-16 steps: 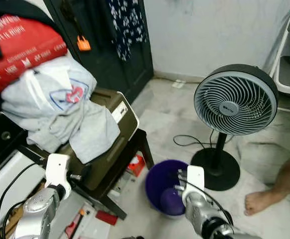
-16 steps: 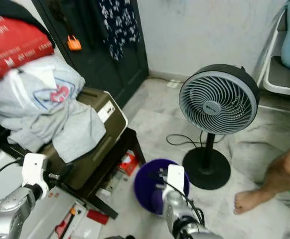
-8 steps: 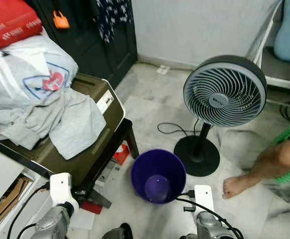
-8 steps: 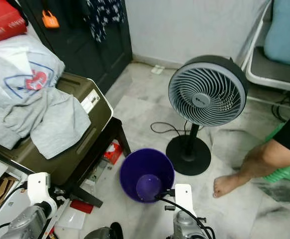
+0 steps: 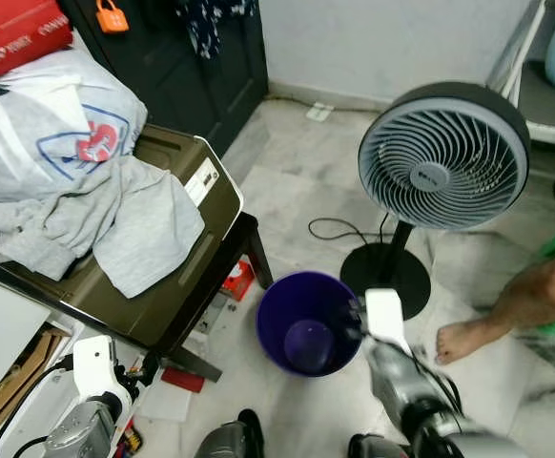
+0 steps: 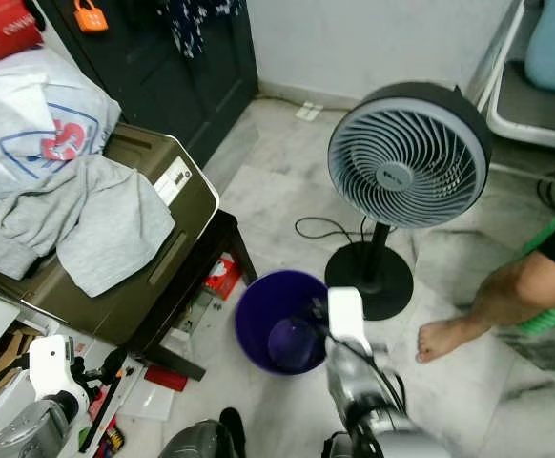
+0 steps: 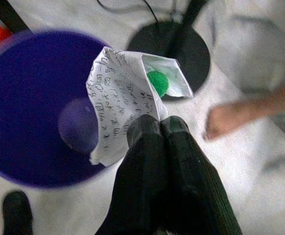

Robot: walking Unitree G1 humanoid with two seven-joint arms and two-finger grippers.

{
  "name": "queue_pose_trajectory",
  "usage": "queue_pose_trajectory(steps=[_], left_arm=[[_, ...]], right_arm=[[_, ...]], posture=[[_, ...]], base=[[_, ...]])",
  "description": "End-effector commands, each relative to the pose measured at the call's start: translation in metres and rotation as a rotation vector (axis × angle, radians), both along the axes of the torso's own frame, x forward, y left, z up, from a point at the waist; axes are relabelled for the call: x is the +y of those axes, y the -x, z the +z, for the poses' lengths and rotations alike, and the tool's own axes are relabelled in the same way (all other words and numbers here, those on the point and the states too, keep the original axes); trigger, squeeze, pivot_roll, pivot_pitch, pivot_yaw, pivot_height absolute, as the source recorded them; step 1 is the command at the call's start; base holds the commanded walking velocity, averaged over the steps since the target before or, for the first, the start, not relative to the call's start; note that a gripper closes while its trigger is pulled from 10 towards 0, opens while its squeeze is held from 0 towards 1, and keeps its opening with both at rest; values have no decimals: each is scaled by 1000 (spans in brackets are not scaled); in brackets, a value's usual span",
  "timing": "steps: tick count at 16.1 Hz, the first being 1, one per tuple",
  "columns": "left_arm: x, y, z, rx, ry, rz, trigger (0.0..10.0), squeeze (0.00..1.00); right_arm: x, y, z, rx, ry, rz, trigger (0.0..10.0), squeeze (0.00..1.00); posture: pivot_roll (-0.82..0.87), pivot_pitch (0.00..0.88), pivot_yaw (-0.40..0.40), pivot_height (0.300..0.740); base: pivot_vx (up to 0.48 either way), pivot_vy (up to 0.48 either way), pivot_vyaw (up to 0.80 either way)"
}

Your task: Clean up the room

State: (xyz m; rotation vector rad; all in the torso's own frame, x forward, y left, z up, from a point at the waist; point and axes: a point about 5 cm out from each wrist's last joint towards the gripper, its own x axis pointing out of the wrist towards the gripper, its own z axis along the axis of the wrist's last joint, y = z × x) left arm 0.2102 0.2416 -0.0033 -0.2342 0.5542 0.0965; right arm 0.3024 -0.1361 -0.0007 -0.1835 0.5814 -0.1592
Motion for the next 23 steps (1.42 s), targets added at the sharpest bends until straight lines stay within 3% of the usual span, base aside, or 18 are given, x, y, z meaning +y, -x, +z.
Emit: queue_pose_trajectory(steps=[1, 2, 5, 12, 14, 23], left_arm=[[10, 8, -1, 25, -15, 24, 10000, 0], [9, 9, 0, 27, -18, 17, 10000, 0], [9, 11, 1, 29, -24, 10, 10000, 0], [10, 13, 2, 38, -35, 4, 10000, 0], [11, 14, 2, 39, -39, 4, 10000, 0], [14, 12, 3, 40, -49, 0, 10000, 0]], right_arm=[[12, -4, 4, -12, -7, 42, 10000, 0], [25, -19, 21, -74, -36, 79, 10000, 0], [42, -25, 31, -117, -51, 145, 10000, 0], [33, -7, 11, -95, -103, 142, 10000, 0], [31, -5, 9, -94, -108, 133, 10000, 1000], [37, -9, 15, -128, -128, 127, 10000, 1000]], posture=[[28, 252, 156, 740], [29, 255, 158, 740], [35, 263, 162, 740], [42, 272, 170, 740], [42, 274, 173, 740], [48, 272, 182, 740]], base=[[0, 0, 0], [0, 0, 0], [0, 0, 0], [0, 0, 0], [0, 0, 0], [0, 0, 0]])
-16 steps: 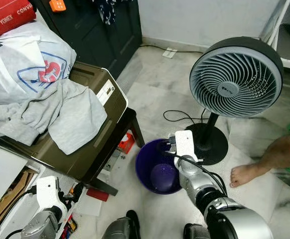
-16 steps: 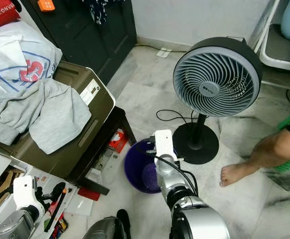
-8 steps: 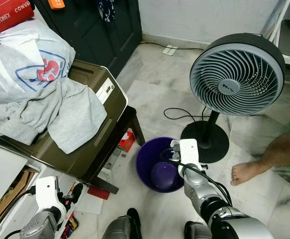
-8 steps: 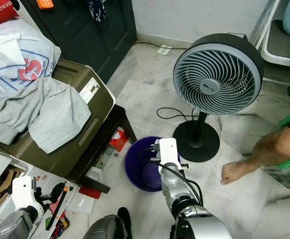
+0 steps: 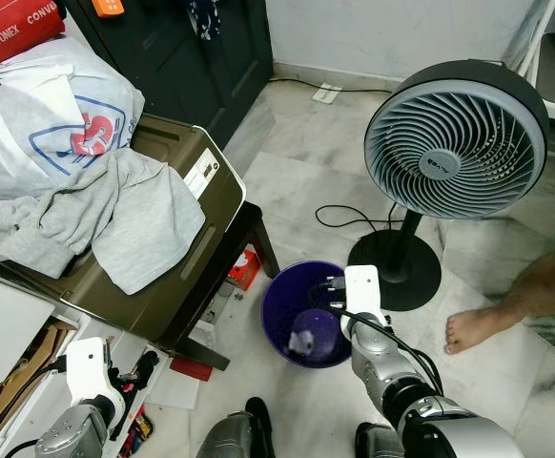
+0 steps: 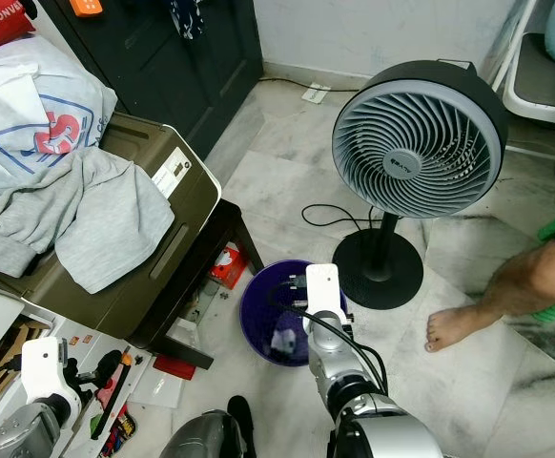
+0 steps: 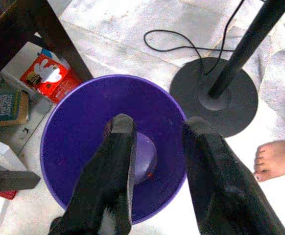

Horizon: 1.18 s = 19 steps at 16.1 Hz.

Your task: Clean up the room

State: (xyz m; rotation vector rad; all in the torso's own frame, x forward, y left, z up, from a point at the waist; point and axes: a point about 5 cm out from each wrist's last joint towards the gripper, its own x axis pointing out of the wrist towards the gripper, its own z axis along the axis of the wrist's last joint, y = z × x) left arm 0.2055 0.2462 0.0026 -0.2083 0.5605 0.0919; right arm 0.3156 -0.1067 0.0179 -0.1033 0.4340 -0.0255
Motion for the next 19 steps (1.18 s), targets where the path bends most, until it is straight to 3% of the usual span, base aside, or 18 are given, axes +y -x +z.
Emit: queue_pose_trajectory(steps=[1, 3, 9, 13, 16, 18, 19], left_arm=[[8, 6, -3, 32, -26, 12, 10000, 0], [5, -1, -2, 21, -23, 2, 10000, 0], [-30, -52, 12, -89, 4, -80, 10000, 0], [-51, -67, 29, -200, 50, -174, 10000, 0], [-50, -79, 43, -280, -13, -141, 10000, 0], [-38, -83, 47, -308, -126, -78, 10000, 0], [-30, -86, 48, -300, -231, -62, 10000, 0]], right_arm=[[8, 4, -4, 11, -29, 8, 10000, 1000], [6, 2, -1, 1, -48, 6, 10000, 1000], [-16, -10, 11, -46, -73, -36, 10000, 1000], [-25, -11, 15, -93, -82, -36, 10000, 1000], [-28, -14, 23, -149, -44, -4, 10000, 1000], [-30, -11, 21, -148, -8, 15, 10000, 1000], [-31, -10, 20, -141, 17, 27, 10000, 1000]], posture=[[47, 266, 181, 740], [37, 243, 176, 740], [-45, 88, 122, 740], [-77, 0, 94, 740], [-85, 0, 70, 740], [-97, 0, 56, 740], [-105, 0, 46, 740]], base=[[0, 0, 0], [0, 0, 0], [0, 0, 0], [0, 0, 0], [0, 0, 0], [0, 0, 0], [0, 0, 0]])
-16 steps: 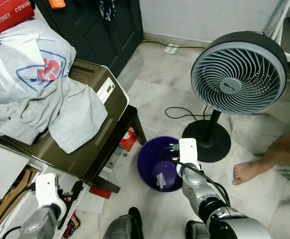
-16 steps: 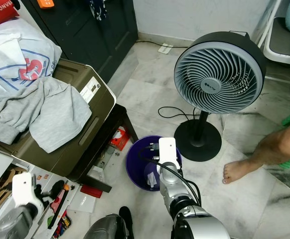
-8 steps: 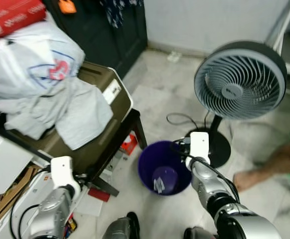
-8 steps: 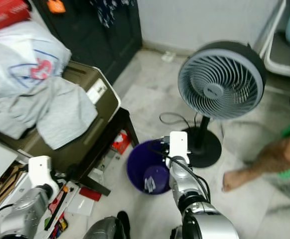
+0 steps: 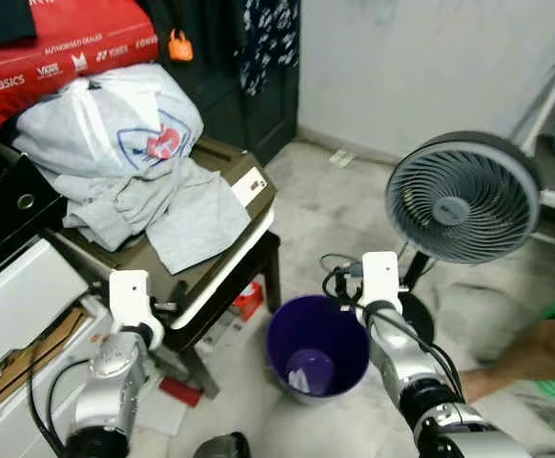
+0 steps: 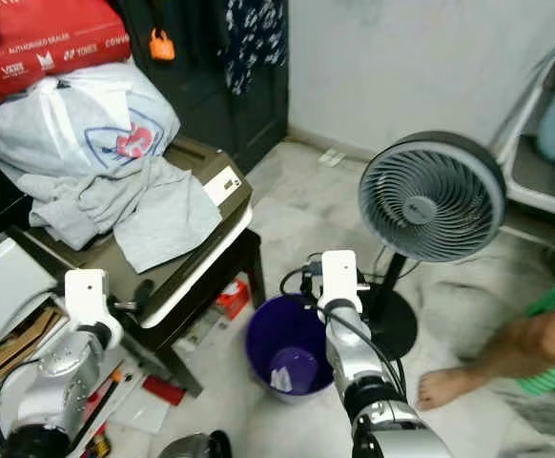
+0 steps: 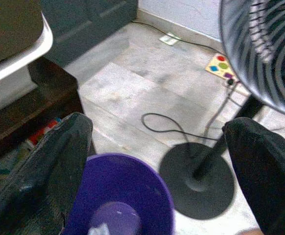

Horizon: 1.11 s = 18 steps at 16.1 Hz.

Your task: Clean up the room

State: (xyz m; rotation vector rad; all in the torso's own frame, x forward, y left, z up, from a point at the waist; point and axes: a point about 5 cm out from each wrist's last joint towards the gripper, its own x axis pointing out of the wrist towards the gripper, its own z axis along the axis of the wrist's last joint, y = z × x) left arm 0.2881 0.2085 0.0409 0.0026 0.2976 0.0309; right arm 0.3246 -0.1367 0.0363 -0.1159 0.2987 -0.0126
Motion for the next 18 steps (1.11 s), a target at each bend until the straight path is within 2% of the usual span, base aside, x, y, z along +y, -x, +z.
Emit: queue_pose_trajectory(steps=[1, 2, 5, 7, 8, 12, 14, 15, 16, 17, 18], left_arm=[[12, -6, 9, -36, -73, 46, 10000, 0], [17, -9, 8, -33, -49, 86, 10000, 0], [21, -17, 14, -49, -163, 92, 10000, 0], [32, -14, 9, -11, -226, 127, 10000, 0], [38, -12, 6, 0, -225, 136, 10000, 0], [51, 4, -2, 4, -101, 56, 10000, 0], [36, 15, 0, -37, 44, -57, 10000, 0], [22, 22, 6, -63, 144, -127, 10000, 0], [11, 27, 12, -88, 197, -177, 10000, 0], [-7, 39, 22, -101, 277, -274, 10000, 0], [-11, 43, 25, -104, 303, -295, 10000, 0]], right_arm=[[-3, -1, 2, 1, 23, 9, 10000, 1000], [-4, -1, 2, -1, 18, 4, 10000, 1000], [-14, -4, 3, 24, 41, -27, 10000, 1000], [-19, -1, 0, 52, 46, -37, 10000, 1000], [-20, 0, -2, 61, 38, -39, 10000, 1000], [-22, 2, -3, 78, 17, -12, 10000, 1000], [-20, 2, -2, 76, -31, 16, 10000, 1000], [-17, 2, -1, 72, -62, 40, 10000, 976], [-15, 3, -1, 71, -80, 56, 10000, 925], [-13, 5, -2, 72, -94, 73, 10000, 843], [-13, 5, -2, 73, -95, 79, 10000, 827]], posture=[[-109, 0, 44, 740], [-111, 0, 46, 740], [-111, 0, 58, 740], [-106, 0, 57, 740], [-106, 0, 57, 740], [-104, 0, 47, 740], [-98, 0, 45, 740], [-96, 0, 44, 740], [-87, 0, 39, 740], [-84, 0, 37, 740], [-84, 0, 37, 740]], base=[[0, 0, 0], [0, 0, 0], [0, 0, 0], [0, 0, 0], [0, 0, 0], [0, 0, 0], [0, 0, 0], [0, 0, 0], [0, 0, 0], [0, 0, 0], [0, 0, 0]])
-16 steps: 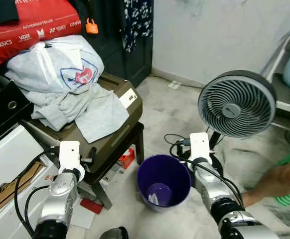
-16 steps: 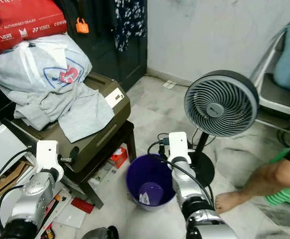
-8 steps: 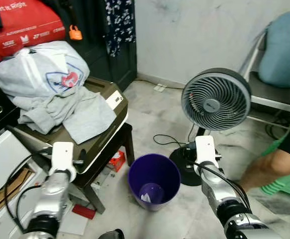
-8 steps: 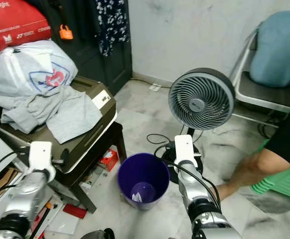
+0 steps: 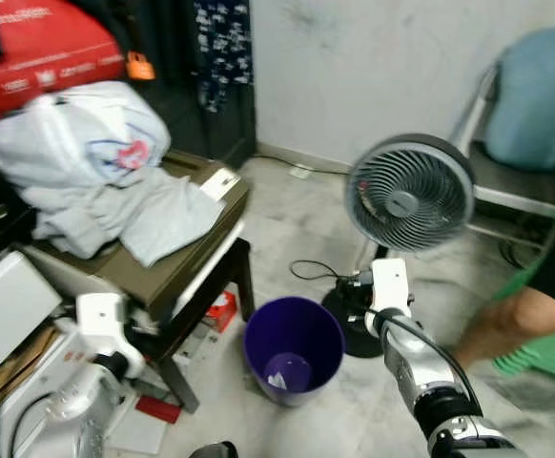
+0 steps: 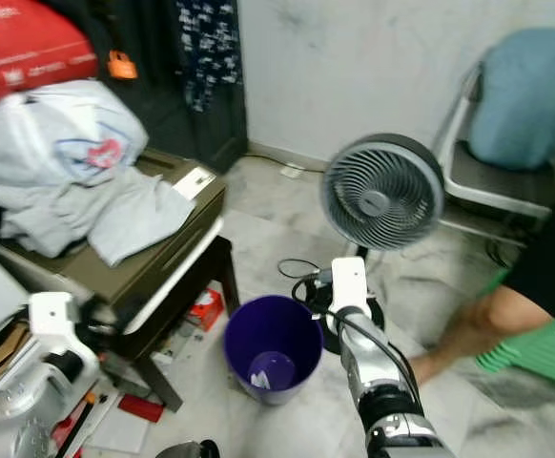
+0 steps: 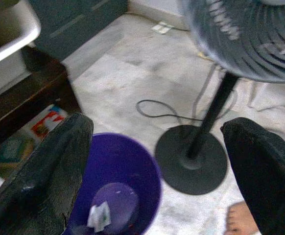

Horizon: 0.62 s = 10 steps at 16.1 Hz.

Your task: Clean up the room

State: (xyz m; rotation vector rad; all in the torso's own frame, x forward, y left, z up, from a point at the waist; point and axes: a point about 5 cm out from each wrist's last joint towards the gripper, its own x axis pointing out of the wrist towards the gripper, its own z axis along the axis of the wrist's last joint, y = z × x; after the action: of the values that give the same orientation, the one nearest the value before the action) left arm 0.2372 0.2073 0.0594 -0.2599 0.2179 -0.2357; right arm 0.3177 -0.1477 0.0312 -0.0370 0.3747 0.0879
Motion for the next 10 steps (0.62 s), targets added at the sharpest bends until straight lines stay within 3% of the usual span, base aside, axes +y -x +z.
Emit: queue_pose_trajectory(steps=[1, 5, 9, 10], left_arm=[[-23, 5, 15, -38, 61, -138, 10000, 0], [-28, 17, 25, -38, 72, -203, 10000, 0], [-41, 13, 46, -56, 105, -222, 10000, 0], [-48, 11, 50, -69, 118, -224, 10000, 0]], right_arm=[[-2, 0, 2, -6, -4, 5, 10000, 741], [-3, 0, 2, -1, -7, 17, 10000, 667], [-3, 1, 4, -10, -9, 28, 10000, 584], [-3, 2, 7, -38, -14, 24, 10000, 278]], posture=[[-75, 0, 31, 740], [-66, 0, 27, 740], [-70, 0, 28, 740], [-75, 0, 30, 740]], base=[[0, 0, 0], [0, 0, 0], [0, 0, 0], [0, 0, 0]])
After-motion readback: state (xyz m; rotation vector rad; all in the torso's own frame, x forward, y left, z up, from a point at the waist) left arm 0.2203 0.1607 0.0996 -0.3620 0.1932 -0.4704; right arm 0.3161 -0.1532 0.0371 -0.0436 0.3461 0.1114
